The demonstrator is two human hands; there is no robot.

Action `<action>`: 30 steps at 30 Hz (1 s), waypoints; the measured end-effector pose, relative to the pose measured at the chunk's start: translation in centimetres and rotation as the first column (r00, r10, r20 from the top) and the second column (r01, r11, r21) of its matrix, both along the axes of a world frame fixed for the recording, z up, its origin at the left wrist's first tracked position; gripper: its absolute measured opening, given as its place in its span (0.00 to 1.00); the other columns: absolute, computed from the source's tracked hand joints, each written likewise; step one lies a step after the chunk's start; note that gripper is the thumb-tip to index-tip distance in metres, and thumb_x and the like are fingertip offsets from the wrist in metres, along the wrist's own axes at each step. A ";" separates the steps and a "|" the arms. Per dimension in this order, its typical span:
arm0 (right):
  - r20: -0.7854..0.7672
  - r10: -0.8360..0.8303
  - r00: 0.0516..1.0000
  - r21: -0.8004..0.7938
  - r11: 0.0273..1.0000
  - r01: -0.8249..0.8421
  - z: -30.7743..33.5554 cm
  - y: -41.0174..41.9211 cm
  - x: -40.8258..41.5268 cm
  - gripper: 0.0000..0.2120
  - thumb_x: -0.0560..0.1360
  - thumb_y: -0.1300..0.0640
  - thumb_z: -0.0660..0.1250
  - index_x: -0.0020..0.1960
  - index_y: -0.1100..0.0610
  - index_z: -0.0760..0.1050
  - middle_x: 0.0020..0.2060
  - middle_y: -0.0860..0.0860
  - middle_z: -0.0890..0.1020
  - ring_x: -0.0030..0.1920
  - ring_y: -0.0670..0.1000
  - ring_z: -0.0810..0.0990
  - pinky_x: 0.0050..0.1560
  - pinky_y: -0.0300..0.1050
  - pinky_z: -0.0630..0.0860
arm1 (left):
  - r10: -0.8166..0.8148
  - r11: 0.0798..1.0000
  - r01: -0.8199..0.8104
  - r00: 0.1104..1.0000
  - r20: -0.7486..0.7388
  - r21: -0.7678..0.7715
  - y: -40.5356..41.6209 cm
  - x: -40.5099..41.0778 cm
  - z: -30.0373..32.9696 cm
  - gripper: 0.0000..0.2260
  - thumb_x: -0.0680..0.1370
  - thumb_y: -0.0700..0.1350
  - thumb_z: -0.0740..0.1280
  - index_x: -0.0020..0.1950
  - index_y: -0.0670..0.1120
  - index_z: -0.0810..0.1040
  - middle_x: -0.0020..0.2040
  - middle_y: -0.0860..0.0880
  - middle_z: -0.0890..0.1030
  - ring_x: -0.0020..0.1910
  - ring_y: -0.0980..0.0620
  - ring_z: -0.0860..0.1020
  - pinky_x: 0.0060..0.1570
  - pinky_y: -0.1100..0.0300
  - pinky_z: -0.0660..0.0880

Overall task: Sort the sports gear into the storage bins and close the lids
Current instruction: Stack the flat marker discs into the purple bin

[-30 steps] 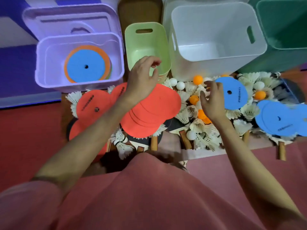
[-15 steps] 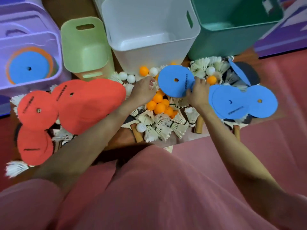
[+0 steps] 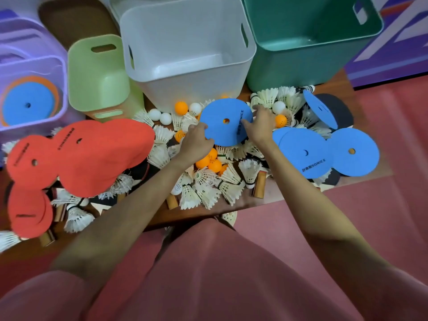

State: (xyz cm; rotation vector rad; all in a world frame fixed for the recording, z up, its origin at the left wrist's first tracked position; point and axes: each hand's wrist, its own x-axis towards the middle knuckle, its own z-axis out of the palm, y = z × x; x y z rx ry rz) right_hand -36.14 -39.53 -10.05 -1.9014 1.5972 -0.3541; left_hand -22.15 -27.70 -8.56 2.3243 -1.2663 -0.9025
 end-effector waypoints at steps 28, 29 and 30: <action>0.552 -0.675 0.489 0.612 0.727 0.313 1.4 -1.5 -10.6 0.11 0.80 0.51 0.61 0.47 0.59 0.72 0.30 0.51 0.75 0.29 0.46 0.75 0.28 0.37 0.72 | 0.306 0.795 -0.600 0.276 -0.911 0.085 -4.9 -6.8 3.7 0.16 0.82 0.41 0.60 0.69 0.39 0.70 0.65 0.41 0.77 0.61 0.43 0.77 0.53 0.45 0.78; 0.553 -0.736 0.391 0.666 0.672 0.324 1.1 -2.0 -11.1 0.12 0.80 0.49 0.61 0.50 0.59 0.71 0.30 0.51 0.74 0.28 0.47 0.75 0.28 0.38 0.72 | 0.302 0.800 -0.594 0.281 -0.911 0.082 -5.0 -6.8 3.7 0.16 0.82 0.43 0.60 0.69 0.39 0.70 0.64 0.41 0.77 0.61 0.43 0.78 0.53 0.46 0.79; 0.553 -0.777 0.301 0.707 0.629 0.323 0.7 -2.7 -11.5 0.14 0.80 0.48 0.61 0.54 0.59 0.70 0.31 0.52 0.74 0.29 0.47 0.75 0.29 0.38 0.73 | 0.296 0.805 -0.588 0.283 -0.912 0.078 -5.0 -6.8 3.8 0.16 0.82 0.44 0.61 0.69 0.39 0.71 0.63 0.41 0.78 0.60 0.44 0.78 0.52 0.46 0.79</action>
